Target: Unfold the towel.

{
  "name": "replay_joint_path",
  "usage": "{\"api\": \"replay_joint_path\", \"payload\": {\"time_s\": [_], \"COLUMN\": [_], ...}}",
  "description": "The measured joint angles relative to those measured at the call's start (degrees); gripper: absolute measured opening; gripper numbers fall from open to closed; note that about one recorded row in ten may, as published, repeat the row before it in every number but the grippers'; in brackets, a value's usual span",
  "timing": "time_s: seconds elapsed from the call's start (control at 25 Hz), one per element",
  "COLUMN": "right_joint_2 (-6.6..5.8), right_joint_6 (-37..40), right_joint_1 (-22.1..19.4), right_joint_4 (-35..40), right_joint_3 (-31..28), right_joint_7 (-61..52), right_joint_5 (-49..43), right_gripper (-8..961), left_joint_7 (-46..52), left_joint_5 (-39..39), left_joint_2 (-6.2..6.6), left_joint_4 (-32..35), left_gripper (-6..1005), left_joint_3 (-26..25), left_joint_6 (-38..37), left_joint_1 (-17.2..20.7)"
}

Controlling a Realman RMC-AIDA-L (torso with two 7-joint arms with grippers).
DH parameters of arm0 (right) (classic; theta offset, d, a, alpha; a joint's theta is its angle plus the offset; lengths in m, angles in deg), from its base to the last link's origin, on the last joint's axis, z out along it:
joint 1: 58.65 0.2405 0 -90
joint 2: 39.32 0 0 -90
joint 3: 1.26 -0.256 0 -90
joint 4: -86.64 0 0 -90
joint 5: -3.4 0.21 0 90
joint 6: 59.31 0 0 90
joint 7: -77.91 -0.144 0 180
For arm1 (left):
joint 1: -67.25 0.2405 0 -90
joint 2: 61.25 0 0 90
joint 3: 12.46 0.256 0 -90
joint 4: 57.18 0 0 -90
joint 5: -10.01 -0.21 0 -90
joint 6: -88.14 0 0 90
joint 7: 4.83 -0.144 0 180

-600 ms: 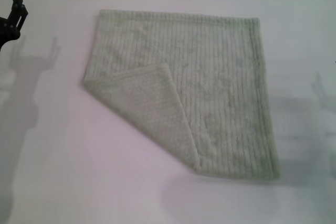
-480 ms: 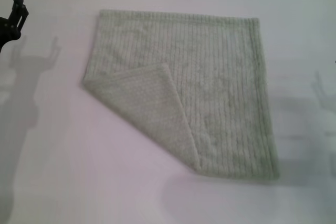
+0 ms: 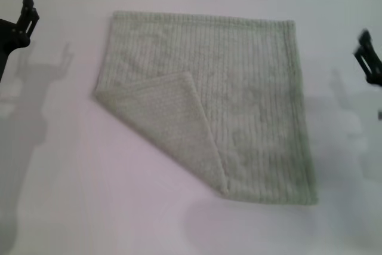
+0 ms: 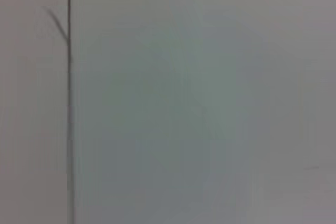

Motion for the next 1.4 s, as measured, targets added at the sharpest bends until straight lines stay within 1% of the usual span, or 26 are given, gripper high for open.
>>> {"api": "replay_joint_path", "payload": {"time_s": [0.08,0.12,0.16,0.2,0.24,0.28,0.32,0.36,0.44,0.48,0.52,0.6,0.64,0.72,0.8,0.84,0.88,0.92,0.96,1.04,1.08,1.12,1.16,1.24,1.36,1.4], "right_joint_2": [-3.16,-5.62,-6.51,-6.51,-6.84,-6.48,-5.65,-5.65,-3.43,-1.83,0.93,2.55,2.55,2.29,1.95,1.95,1.6,0.79,0.48,0.25,0.15,0.14,0.07,-0.22,-0.41,-0.35], "right_joint_6": [10.2,20.5,26.6,26.6,41.5,50.5,59.9,59.9,77.2,85.7,100.4,110.9,110.9,119.3,121.2,121.2,122.7,125.2,125.8,126.0,125.9,125.5,125.2,124.6,124.2,124.1], "right_joint_1": [0.0,0.1,0.0,0.0,-0.3,-0.3,0.1,0.1,1.6,2.9,5.6,8.6,8.6,12.8,15.6,15.6,17.3,20.5,21.9,23.1,24.3,25.2,26.1,27.8,29.6,29.8], "right_joint_4": [8.1,15.4,19.1,19.1,26.6,30.4,33.9,33.9,39.4,41.6,44.7,46.2,46.2,45.0,42.2,42.2,40.4,36.4,34.4,32.6,30.8,29.1,27.7,24.7,21.9,21.6], "right_joint_3": [-1.8,-5.0,-7.4,-7.4,-15.1,-20.0,-25.2,-25.2,-34.7,-39.6,-48.0,-54.5,-54.5,-57.6,-59.3,-59.3,-60.0,-60.8,-60.8,-60.9,-61.0,-61.2,-61.4,-61.6,-61.5,-61.5], "right_joint_7": [0.3,0.5,0.8,0.8,1.4,1.7,2.0,2.0,2.6,3.3,4.5,5.1,5.1,5.6,5.7,5.7,5.9,6.6,7.2,7.8,8.6,9.3,9.8,10.2,10.8,11.0], "right_joint_5": [-0.2,-0.5,-1.2,-1.2,-4.5,-6.5,-8.2,-8.2,-10.7,-11.7,-13.5,-15.0,-15.0,-15.9,-15.9,-15.9,-15.9,-15.9,-15.9,-15.9,-15.9,-15.9,-16.0,-16.5,-18.6,-19.1], "right_gripper": [840,840,840,840,839,839,839,839,839,838,838,824,811,784,738,706,674,641,609,545,497,449,401,305,243,223], "left_joint_7": [0.0,0.0,0.0,0.0,0.0,0.0,0.0,0.0,0.0,0.0,-0.1,-0.5,-0.5,-2.8,-3.3,-3.3,-3.6,-3.7,-3.7,-3.7,-4.0,-6.5,-6.5,-7.0,-6.9,-6.9], "left_joint_5": [0.0,0.0,0.0,0.0,0.1,0.1,0.1,0.1,0.0,0.0,0.0,0.0,0.0,0.0,0.0,0.0,0.0,0.0,-0.1,-0.1,-0.4,-3.3,-3.3,-5.7,-7.0,-7.0], "left_joint_2": [-0.06,-0.05,-0.05,-0.05,-0.04,-0.04,-0.04,0.07,0.1,0.1,0.11,0.09,0.09,0.12,0.12,0.12,0.21,0.46,0.66,0.66,0.86,1.11,1.11,1.24,1.34,1.34], "left_joint_4": [0.0,0.0,0.0,0.0,0.0,0.0,0.0,0.0,0.0,0.0,0.0,-0.1,-0.1,-0.7,-1.1,-1.1,-3.3,-5.6,-7.7,-7.7,-10.5,-21.1,-21.1,-29.4,-36.1,-36.1], "left_gripper": [801,801,801,801,801,801,801,801,801,801,801,801,801,801,801,801,801,801,801,801,801,801,801,801,801,801], "left_joint_3": [0.8,1.3,1.3,1.3,1.4,1.4,1.4,1.6,1.7,1.7,2.2,2.8,2.8,6.1,6.6,6.6,8.1,9.1,9.7,9.7,10.3,10.0,10.0,9.5,9.1,9.1], "left_joint_6": [0.6,0.9,0.9,0.9,1.3,1.3,1.3,3.0,3.6,3.6,4.3,4.3,4.3,4.5,4.7,4.7,7.0,9.6,11.8,11.8,14.7,25.5,25.5,34.5,43.4,43.4], "left_joint_1": [-0.3,-0.4,-0.4,-0.4,-0.7,-0.7,-0.7,-1.4,-1.7,-1.7,-2.3,-2.6,-2.6,-3.1,-3.2,-3.2,-3.2,-2.8,-2.5,-2.5,-1.8,0.8,0.8,2.8,3.8,3.8]}}
